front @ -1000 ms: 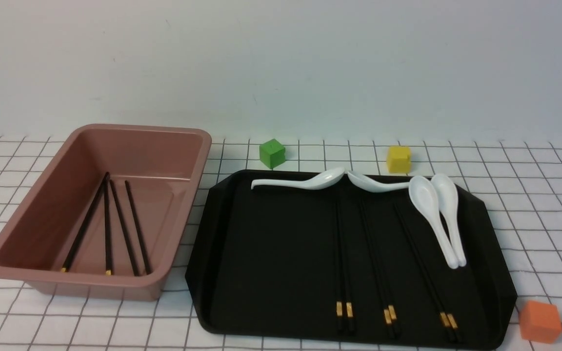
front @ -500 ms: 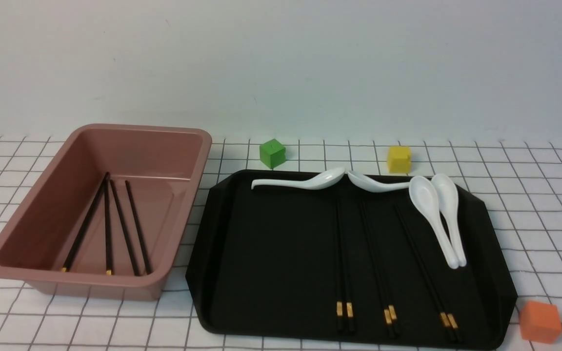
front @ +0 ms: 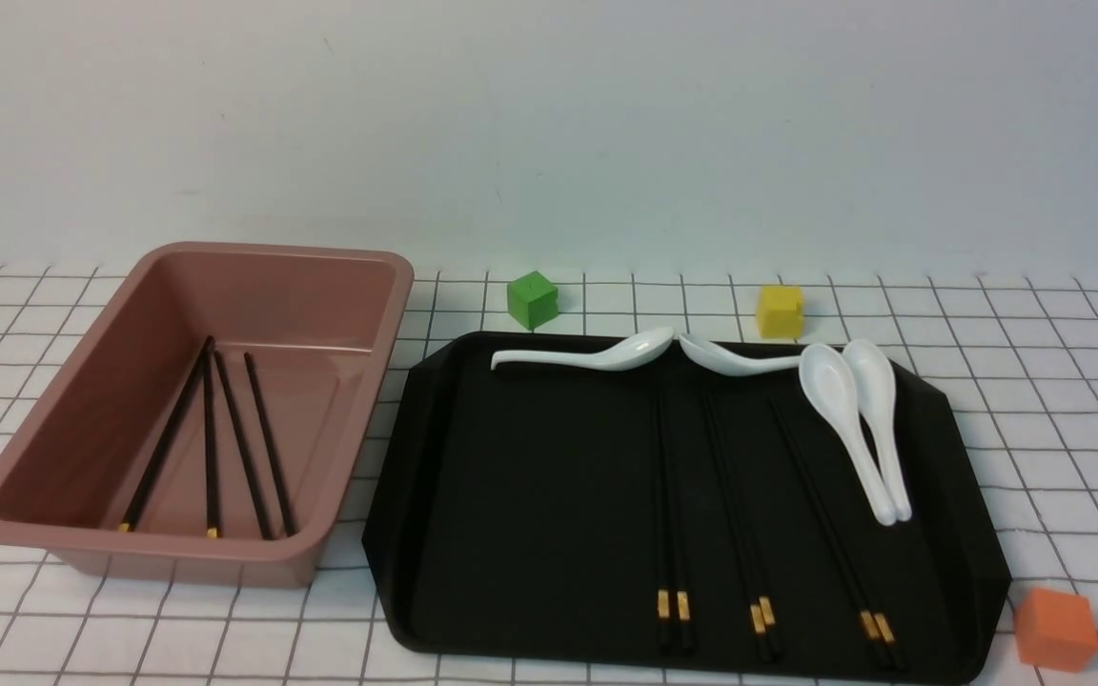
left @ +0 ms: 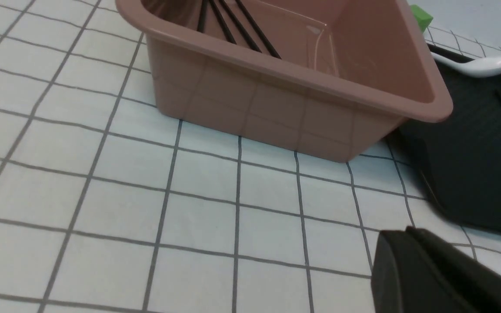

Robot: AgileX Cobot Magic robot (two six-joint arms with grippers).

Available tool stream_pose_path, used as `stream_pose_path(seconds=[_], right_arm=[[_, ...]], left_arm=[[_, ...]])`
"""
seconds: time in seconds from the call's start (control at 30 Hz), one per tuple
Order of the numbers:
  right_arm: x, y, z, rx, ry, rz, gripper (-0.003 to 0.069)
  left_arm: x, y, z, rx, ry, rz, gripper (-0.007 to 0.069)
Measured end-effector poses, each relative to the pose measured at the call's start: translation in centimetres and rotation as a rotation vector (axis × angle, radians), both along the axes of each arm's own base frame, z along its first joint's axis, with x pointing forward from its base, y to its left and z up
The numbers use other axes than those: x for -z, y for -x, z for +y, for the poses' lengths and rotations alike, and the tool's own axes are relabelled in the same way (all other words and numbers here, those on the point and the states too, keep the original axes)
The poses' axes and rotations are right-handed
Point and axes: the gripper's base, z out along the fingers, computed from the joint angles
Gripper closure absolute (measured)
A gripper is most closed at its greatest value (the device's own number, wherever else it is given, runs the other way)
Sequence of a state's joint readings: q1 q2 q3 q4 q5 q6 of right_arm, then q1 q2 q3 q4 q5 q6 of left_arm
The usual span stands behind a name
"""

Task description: On white black tablecloth take chopsticks from black tray and put them in box.

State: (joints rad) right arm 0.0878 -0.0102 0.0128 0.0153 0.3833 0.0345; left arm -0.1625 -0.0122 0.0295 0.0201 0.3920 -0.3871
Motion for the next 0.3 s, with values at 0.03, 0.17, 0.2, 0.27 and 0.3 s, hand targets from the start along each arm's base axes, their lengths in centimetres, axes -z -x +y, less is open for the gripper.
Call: stream_pose_path(seconds=[0.03,0.17,0.2,0.27,0.3], right_arm=[[0.0,0.0,0.0,0.0,0.0,0.0,0.0419],[0.0,0.0,0.0,0.0,0.0,0.0,0.0419],[0.0,0.0,0.0,0.0,0.0,0.0,0.0419],[0.0,0.0,0.0,0.0,0.0,0.0,0.0419],[0.0,0.0,0.0,0.0,0.0,0.0,0.0419]], left_arm=[[0.0,0.0,0.0,0.0,0.0,0.0,0.0609],[0.0,0.0,0.0,0.0,0.0,0.0,0.0608],[0.0,0.0,0.0,0.0,0.0,0.0,0.0608],[0.0,0.0,0.0,0.0,0.0,0.0,0.0607],[0.0,0.0,0.0,0.0,0.0,0.0,0.0606]])
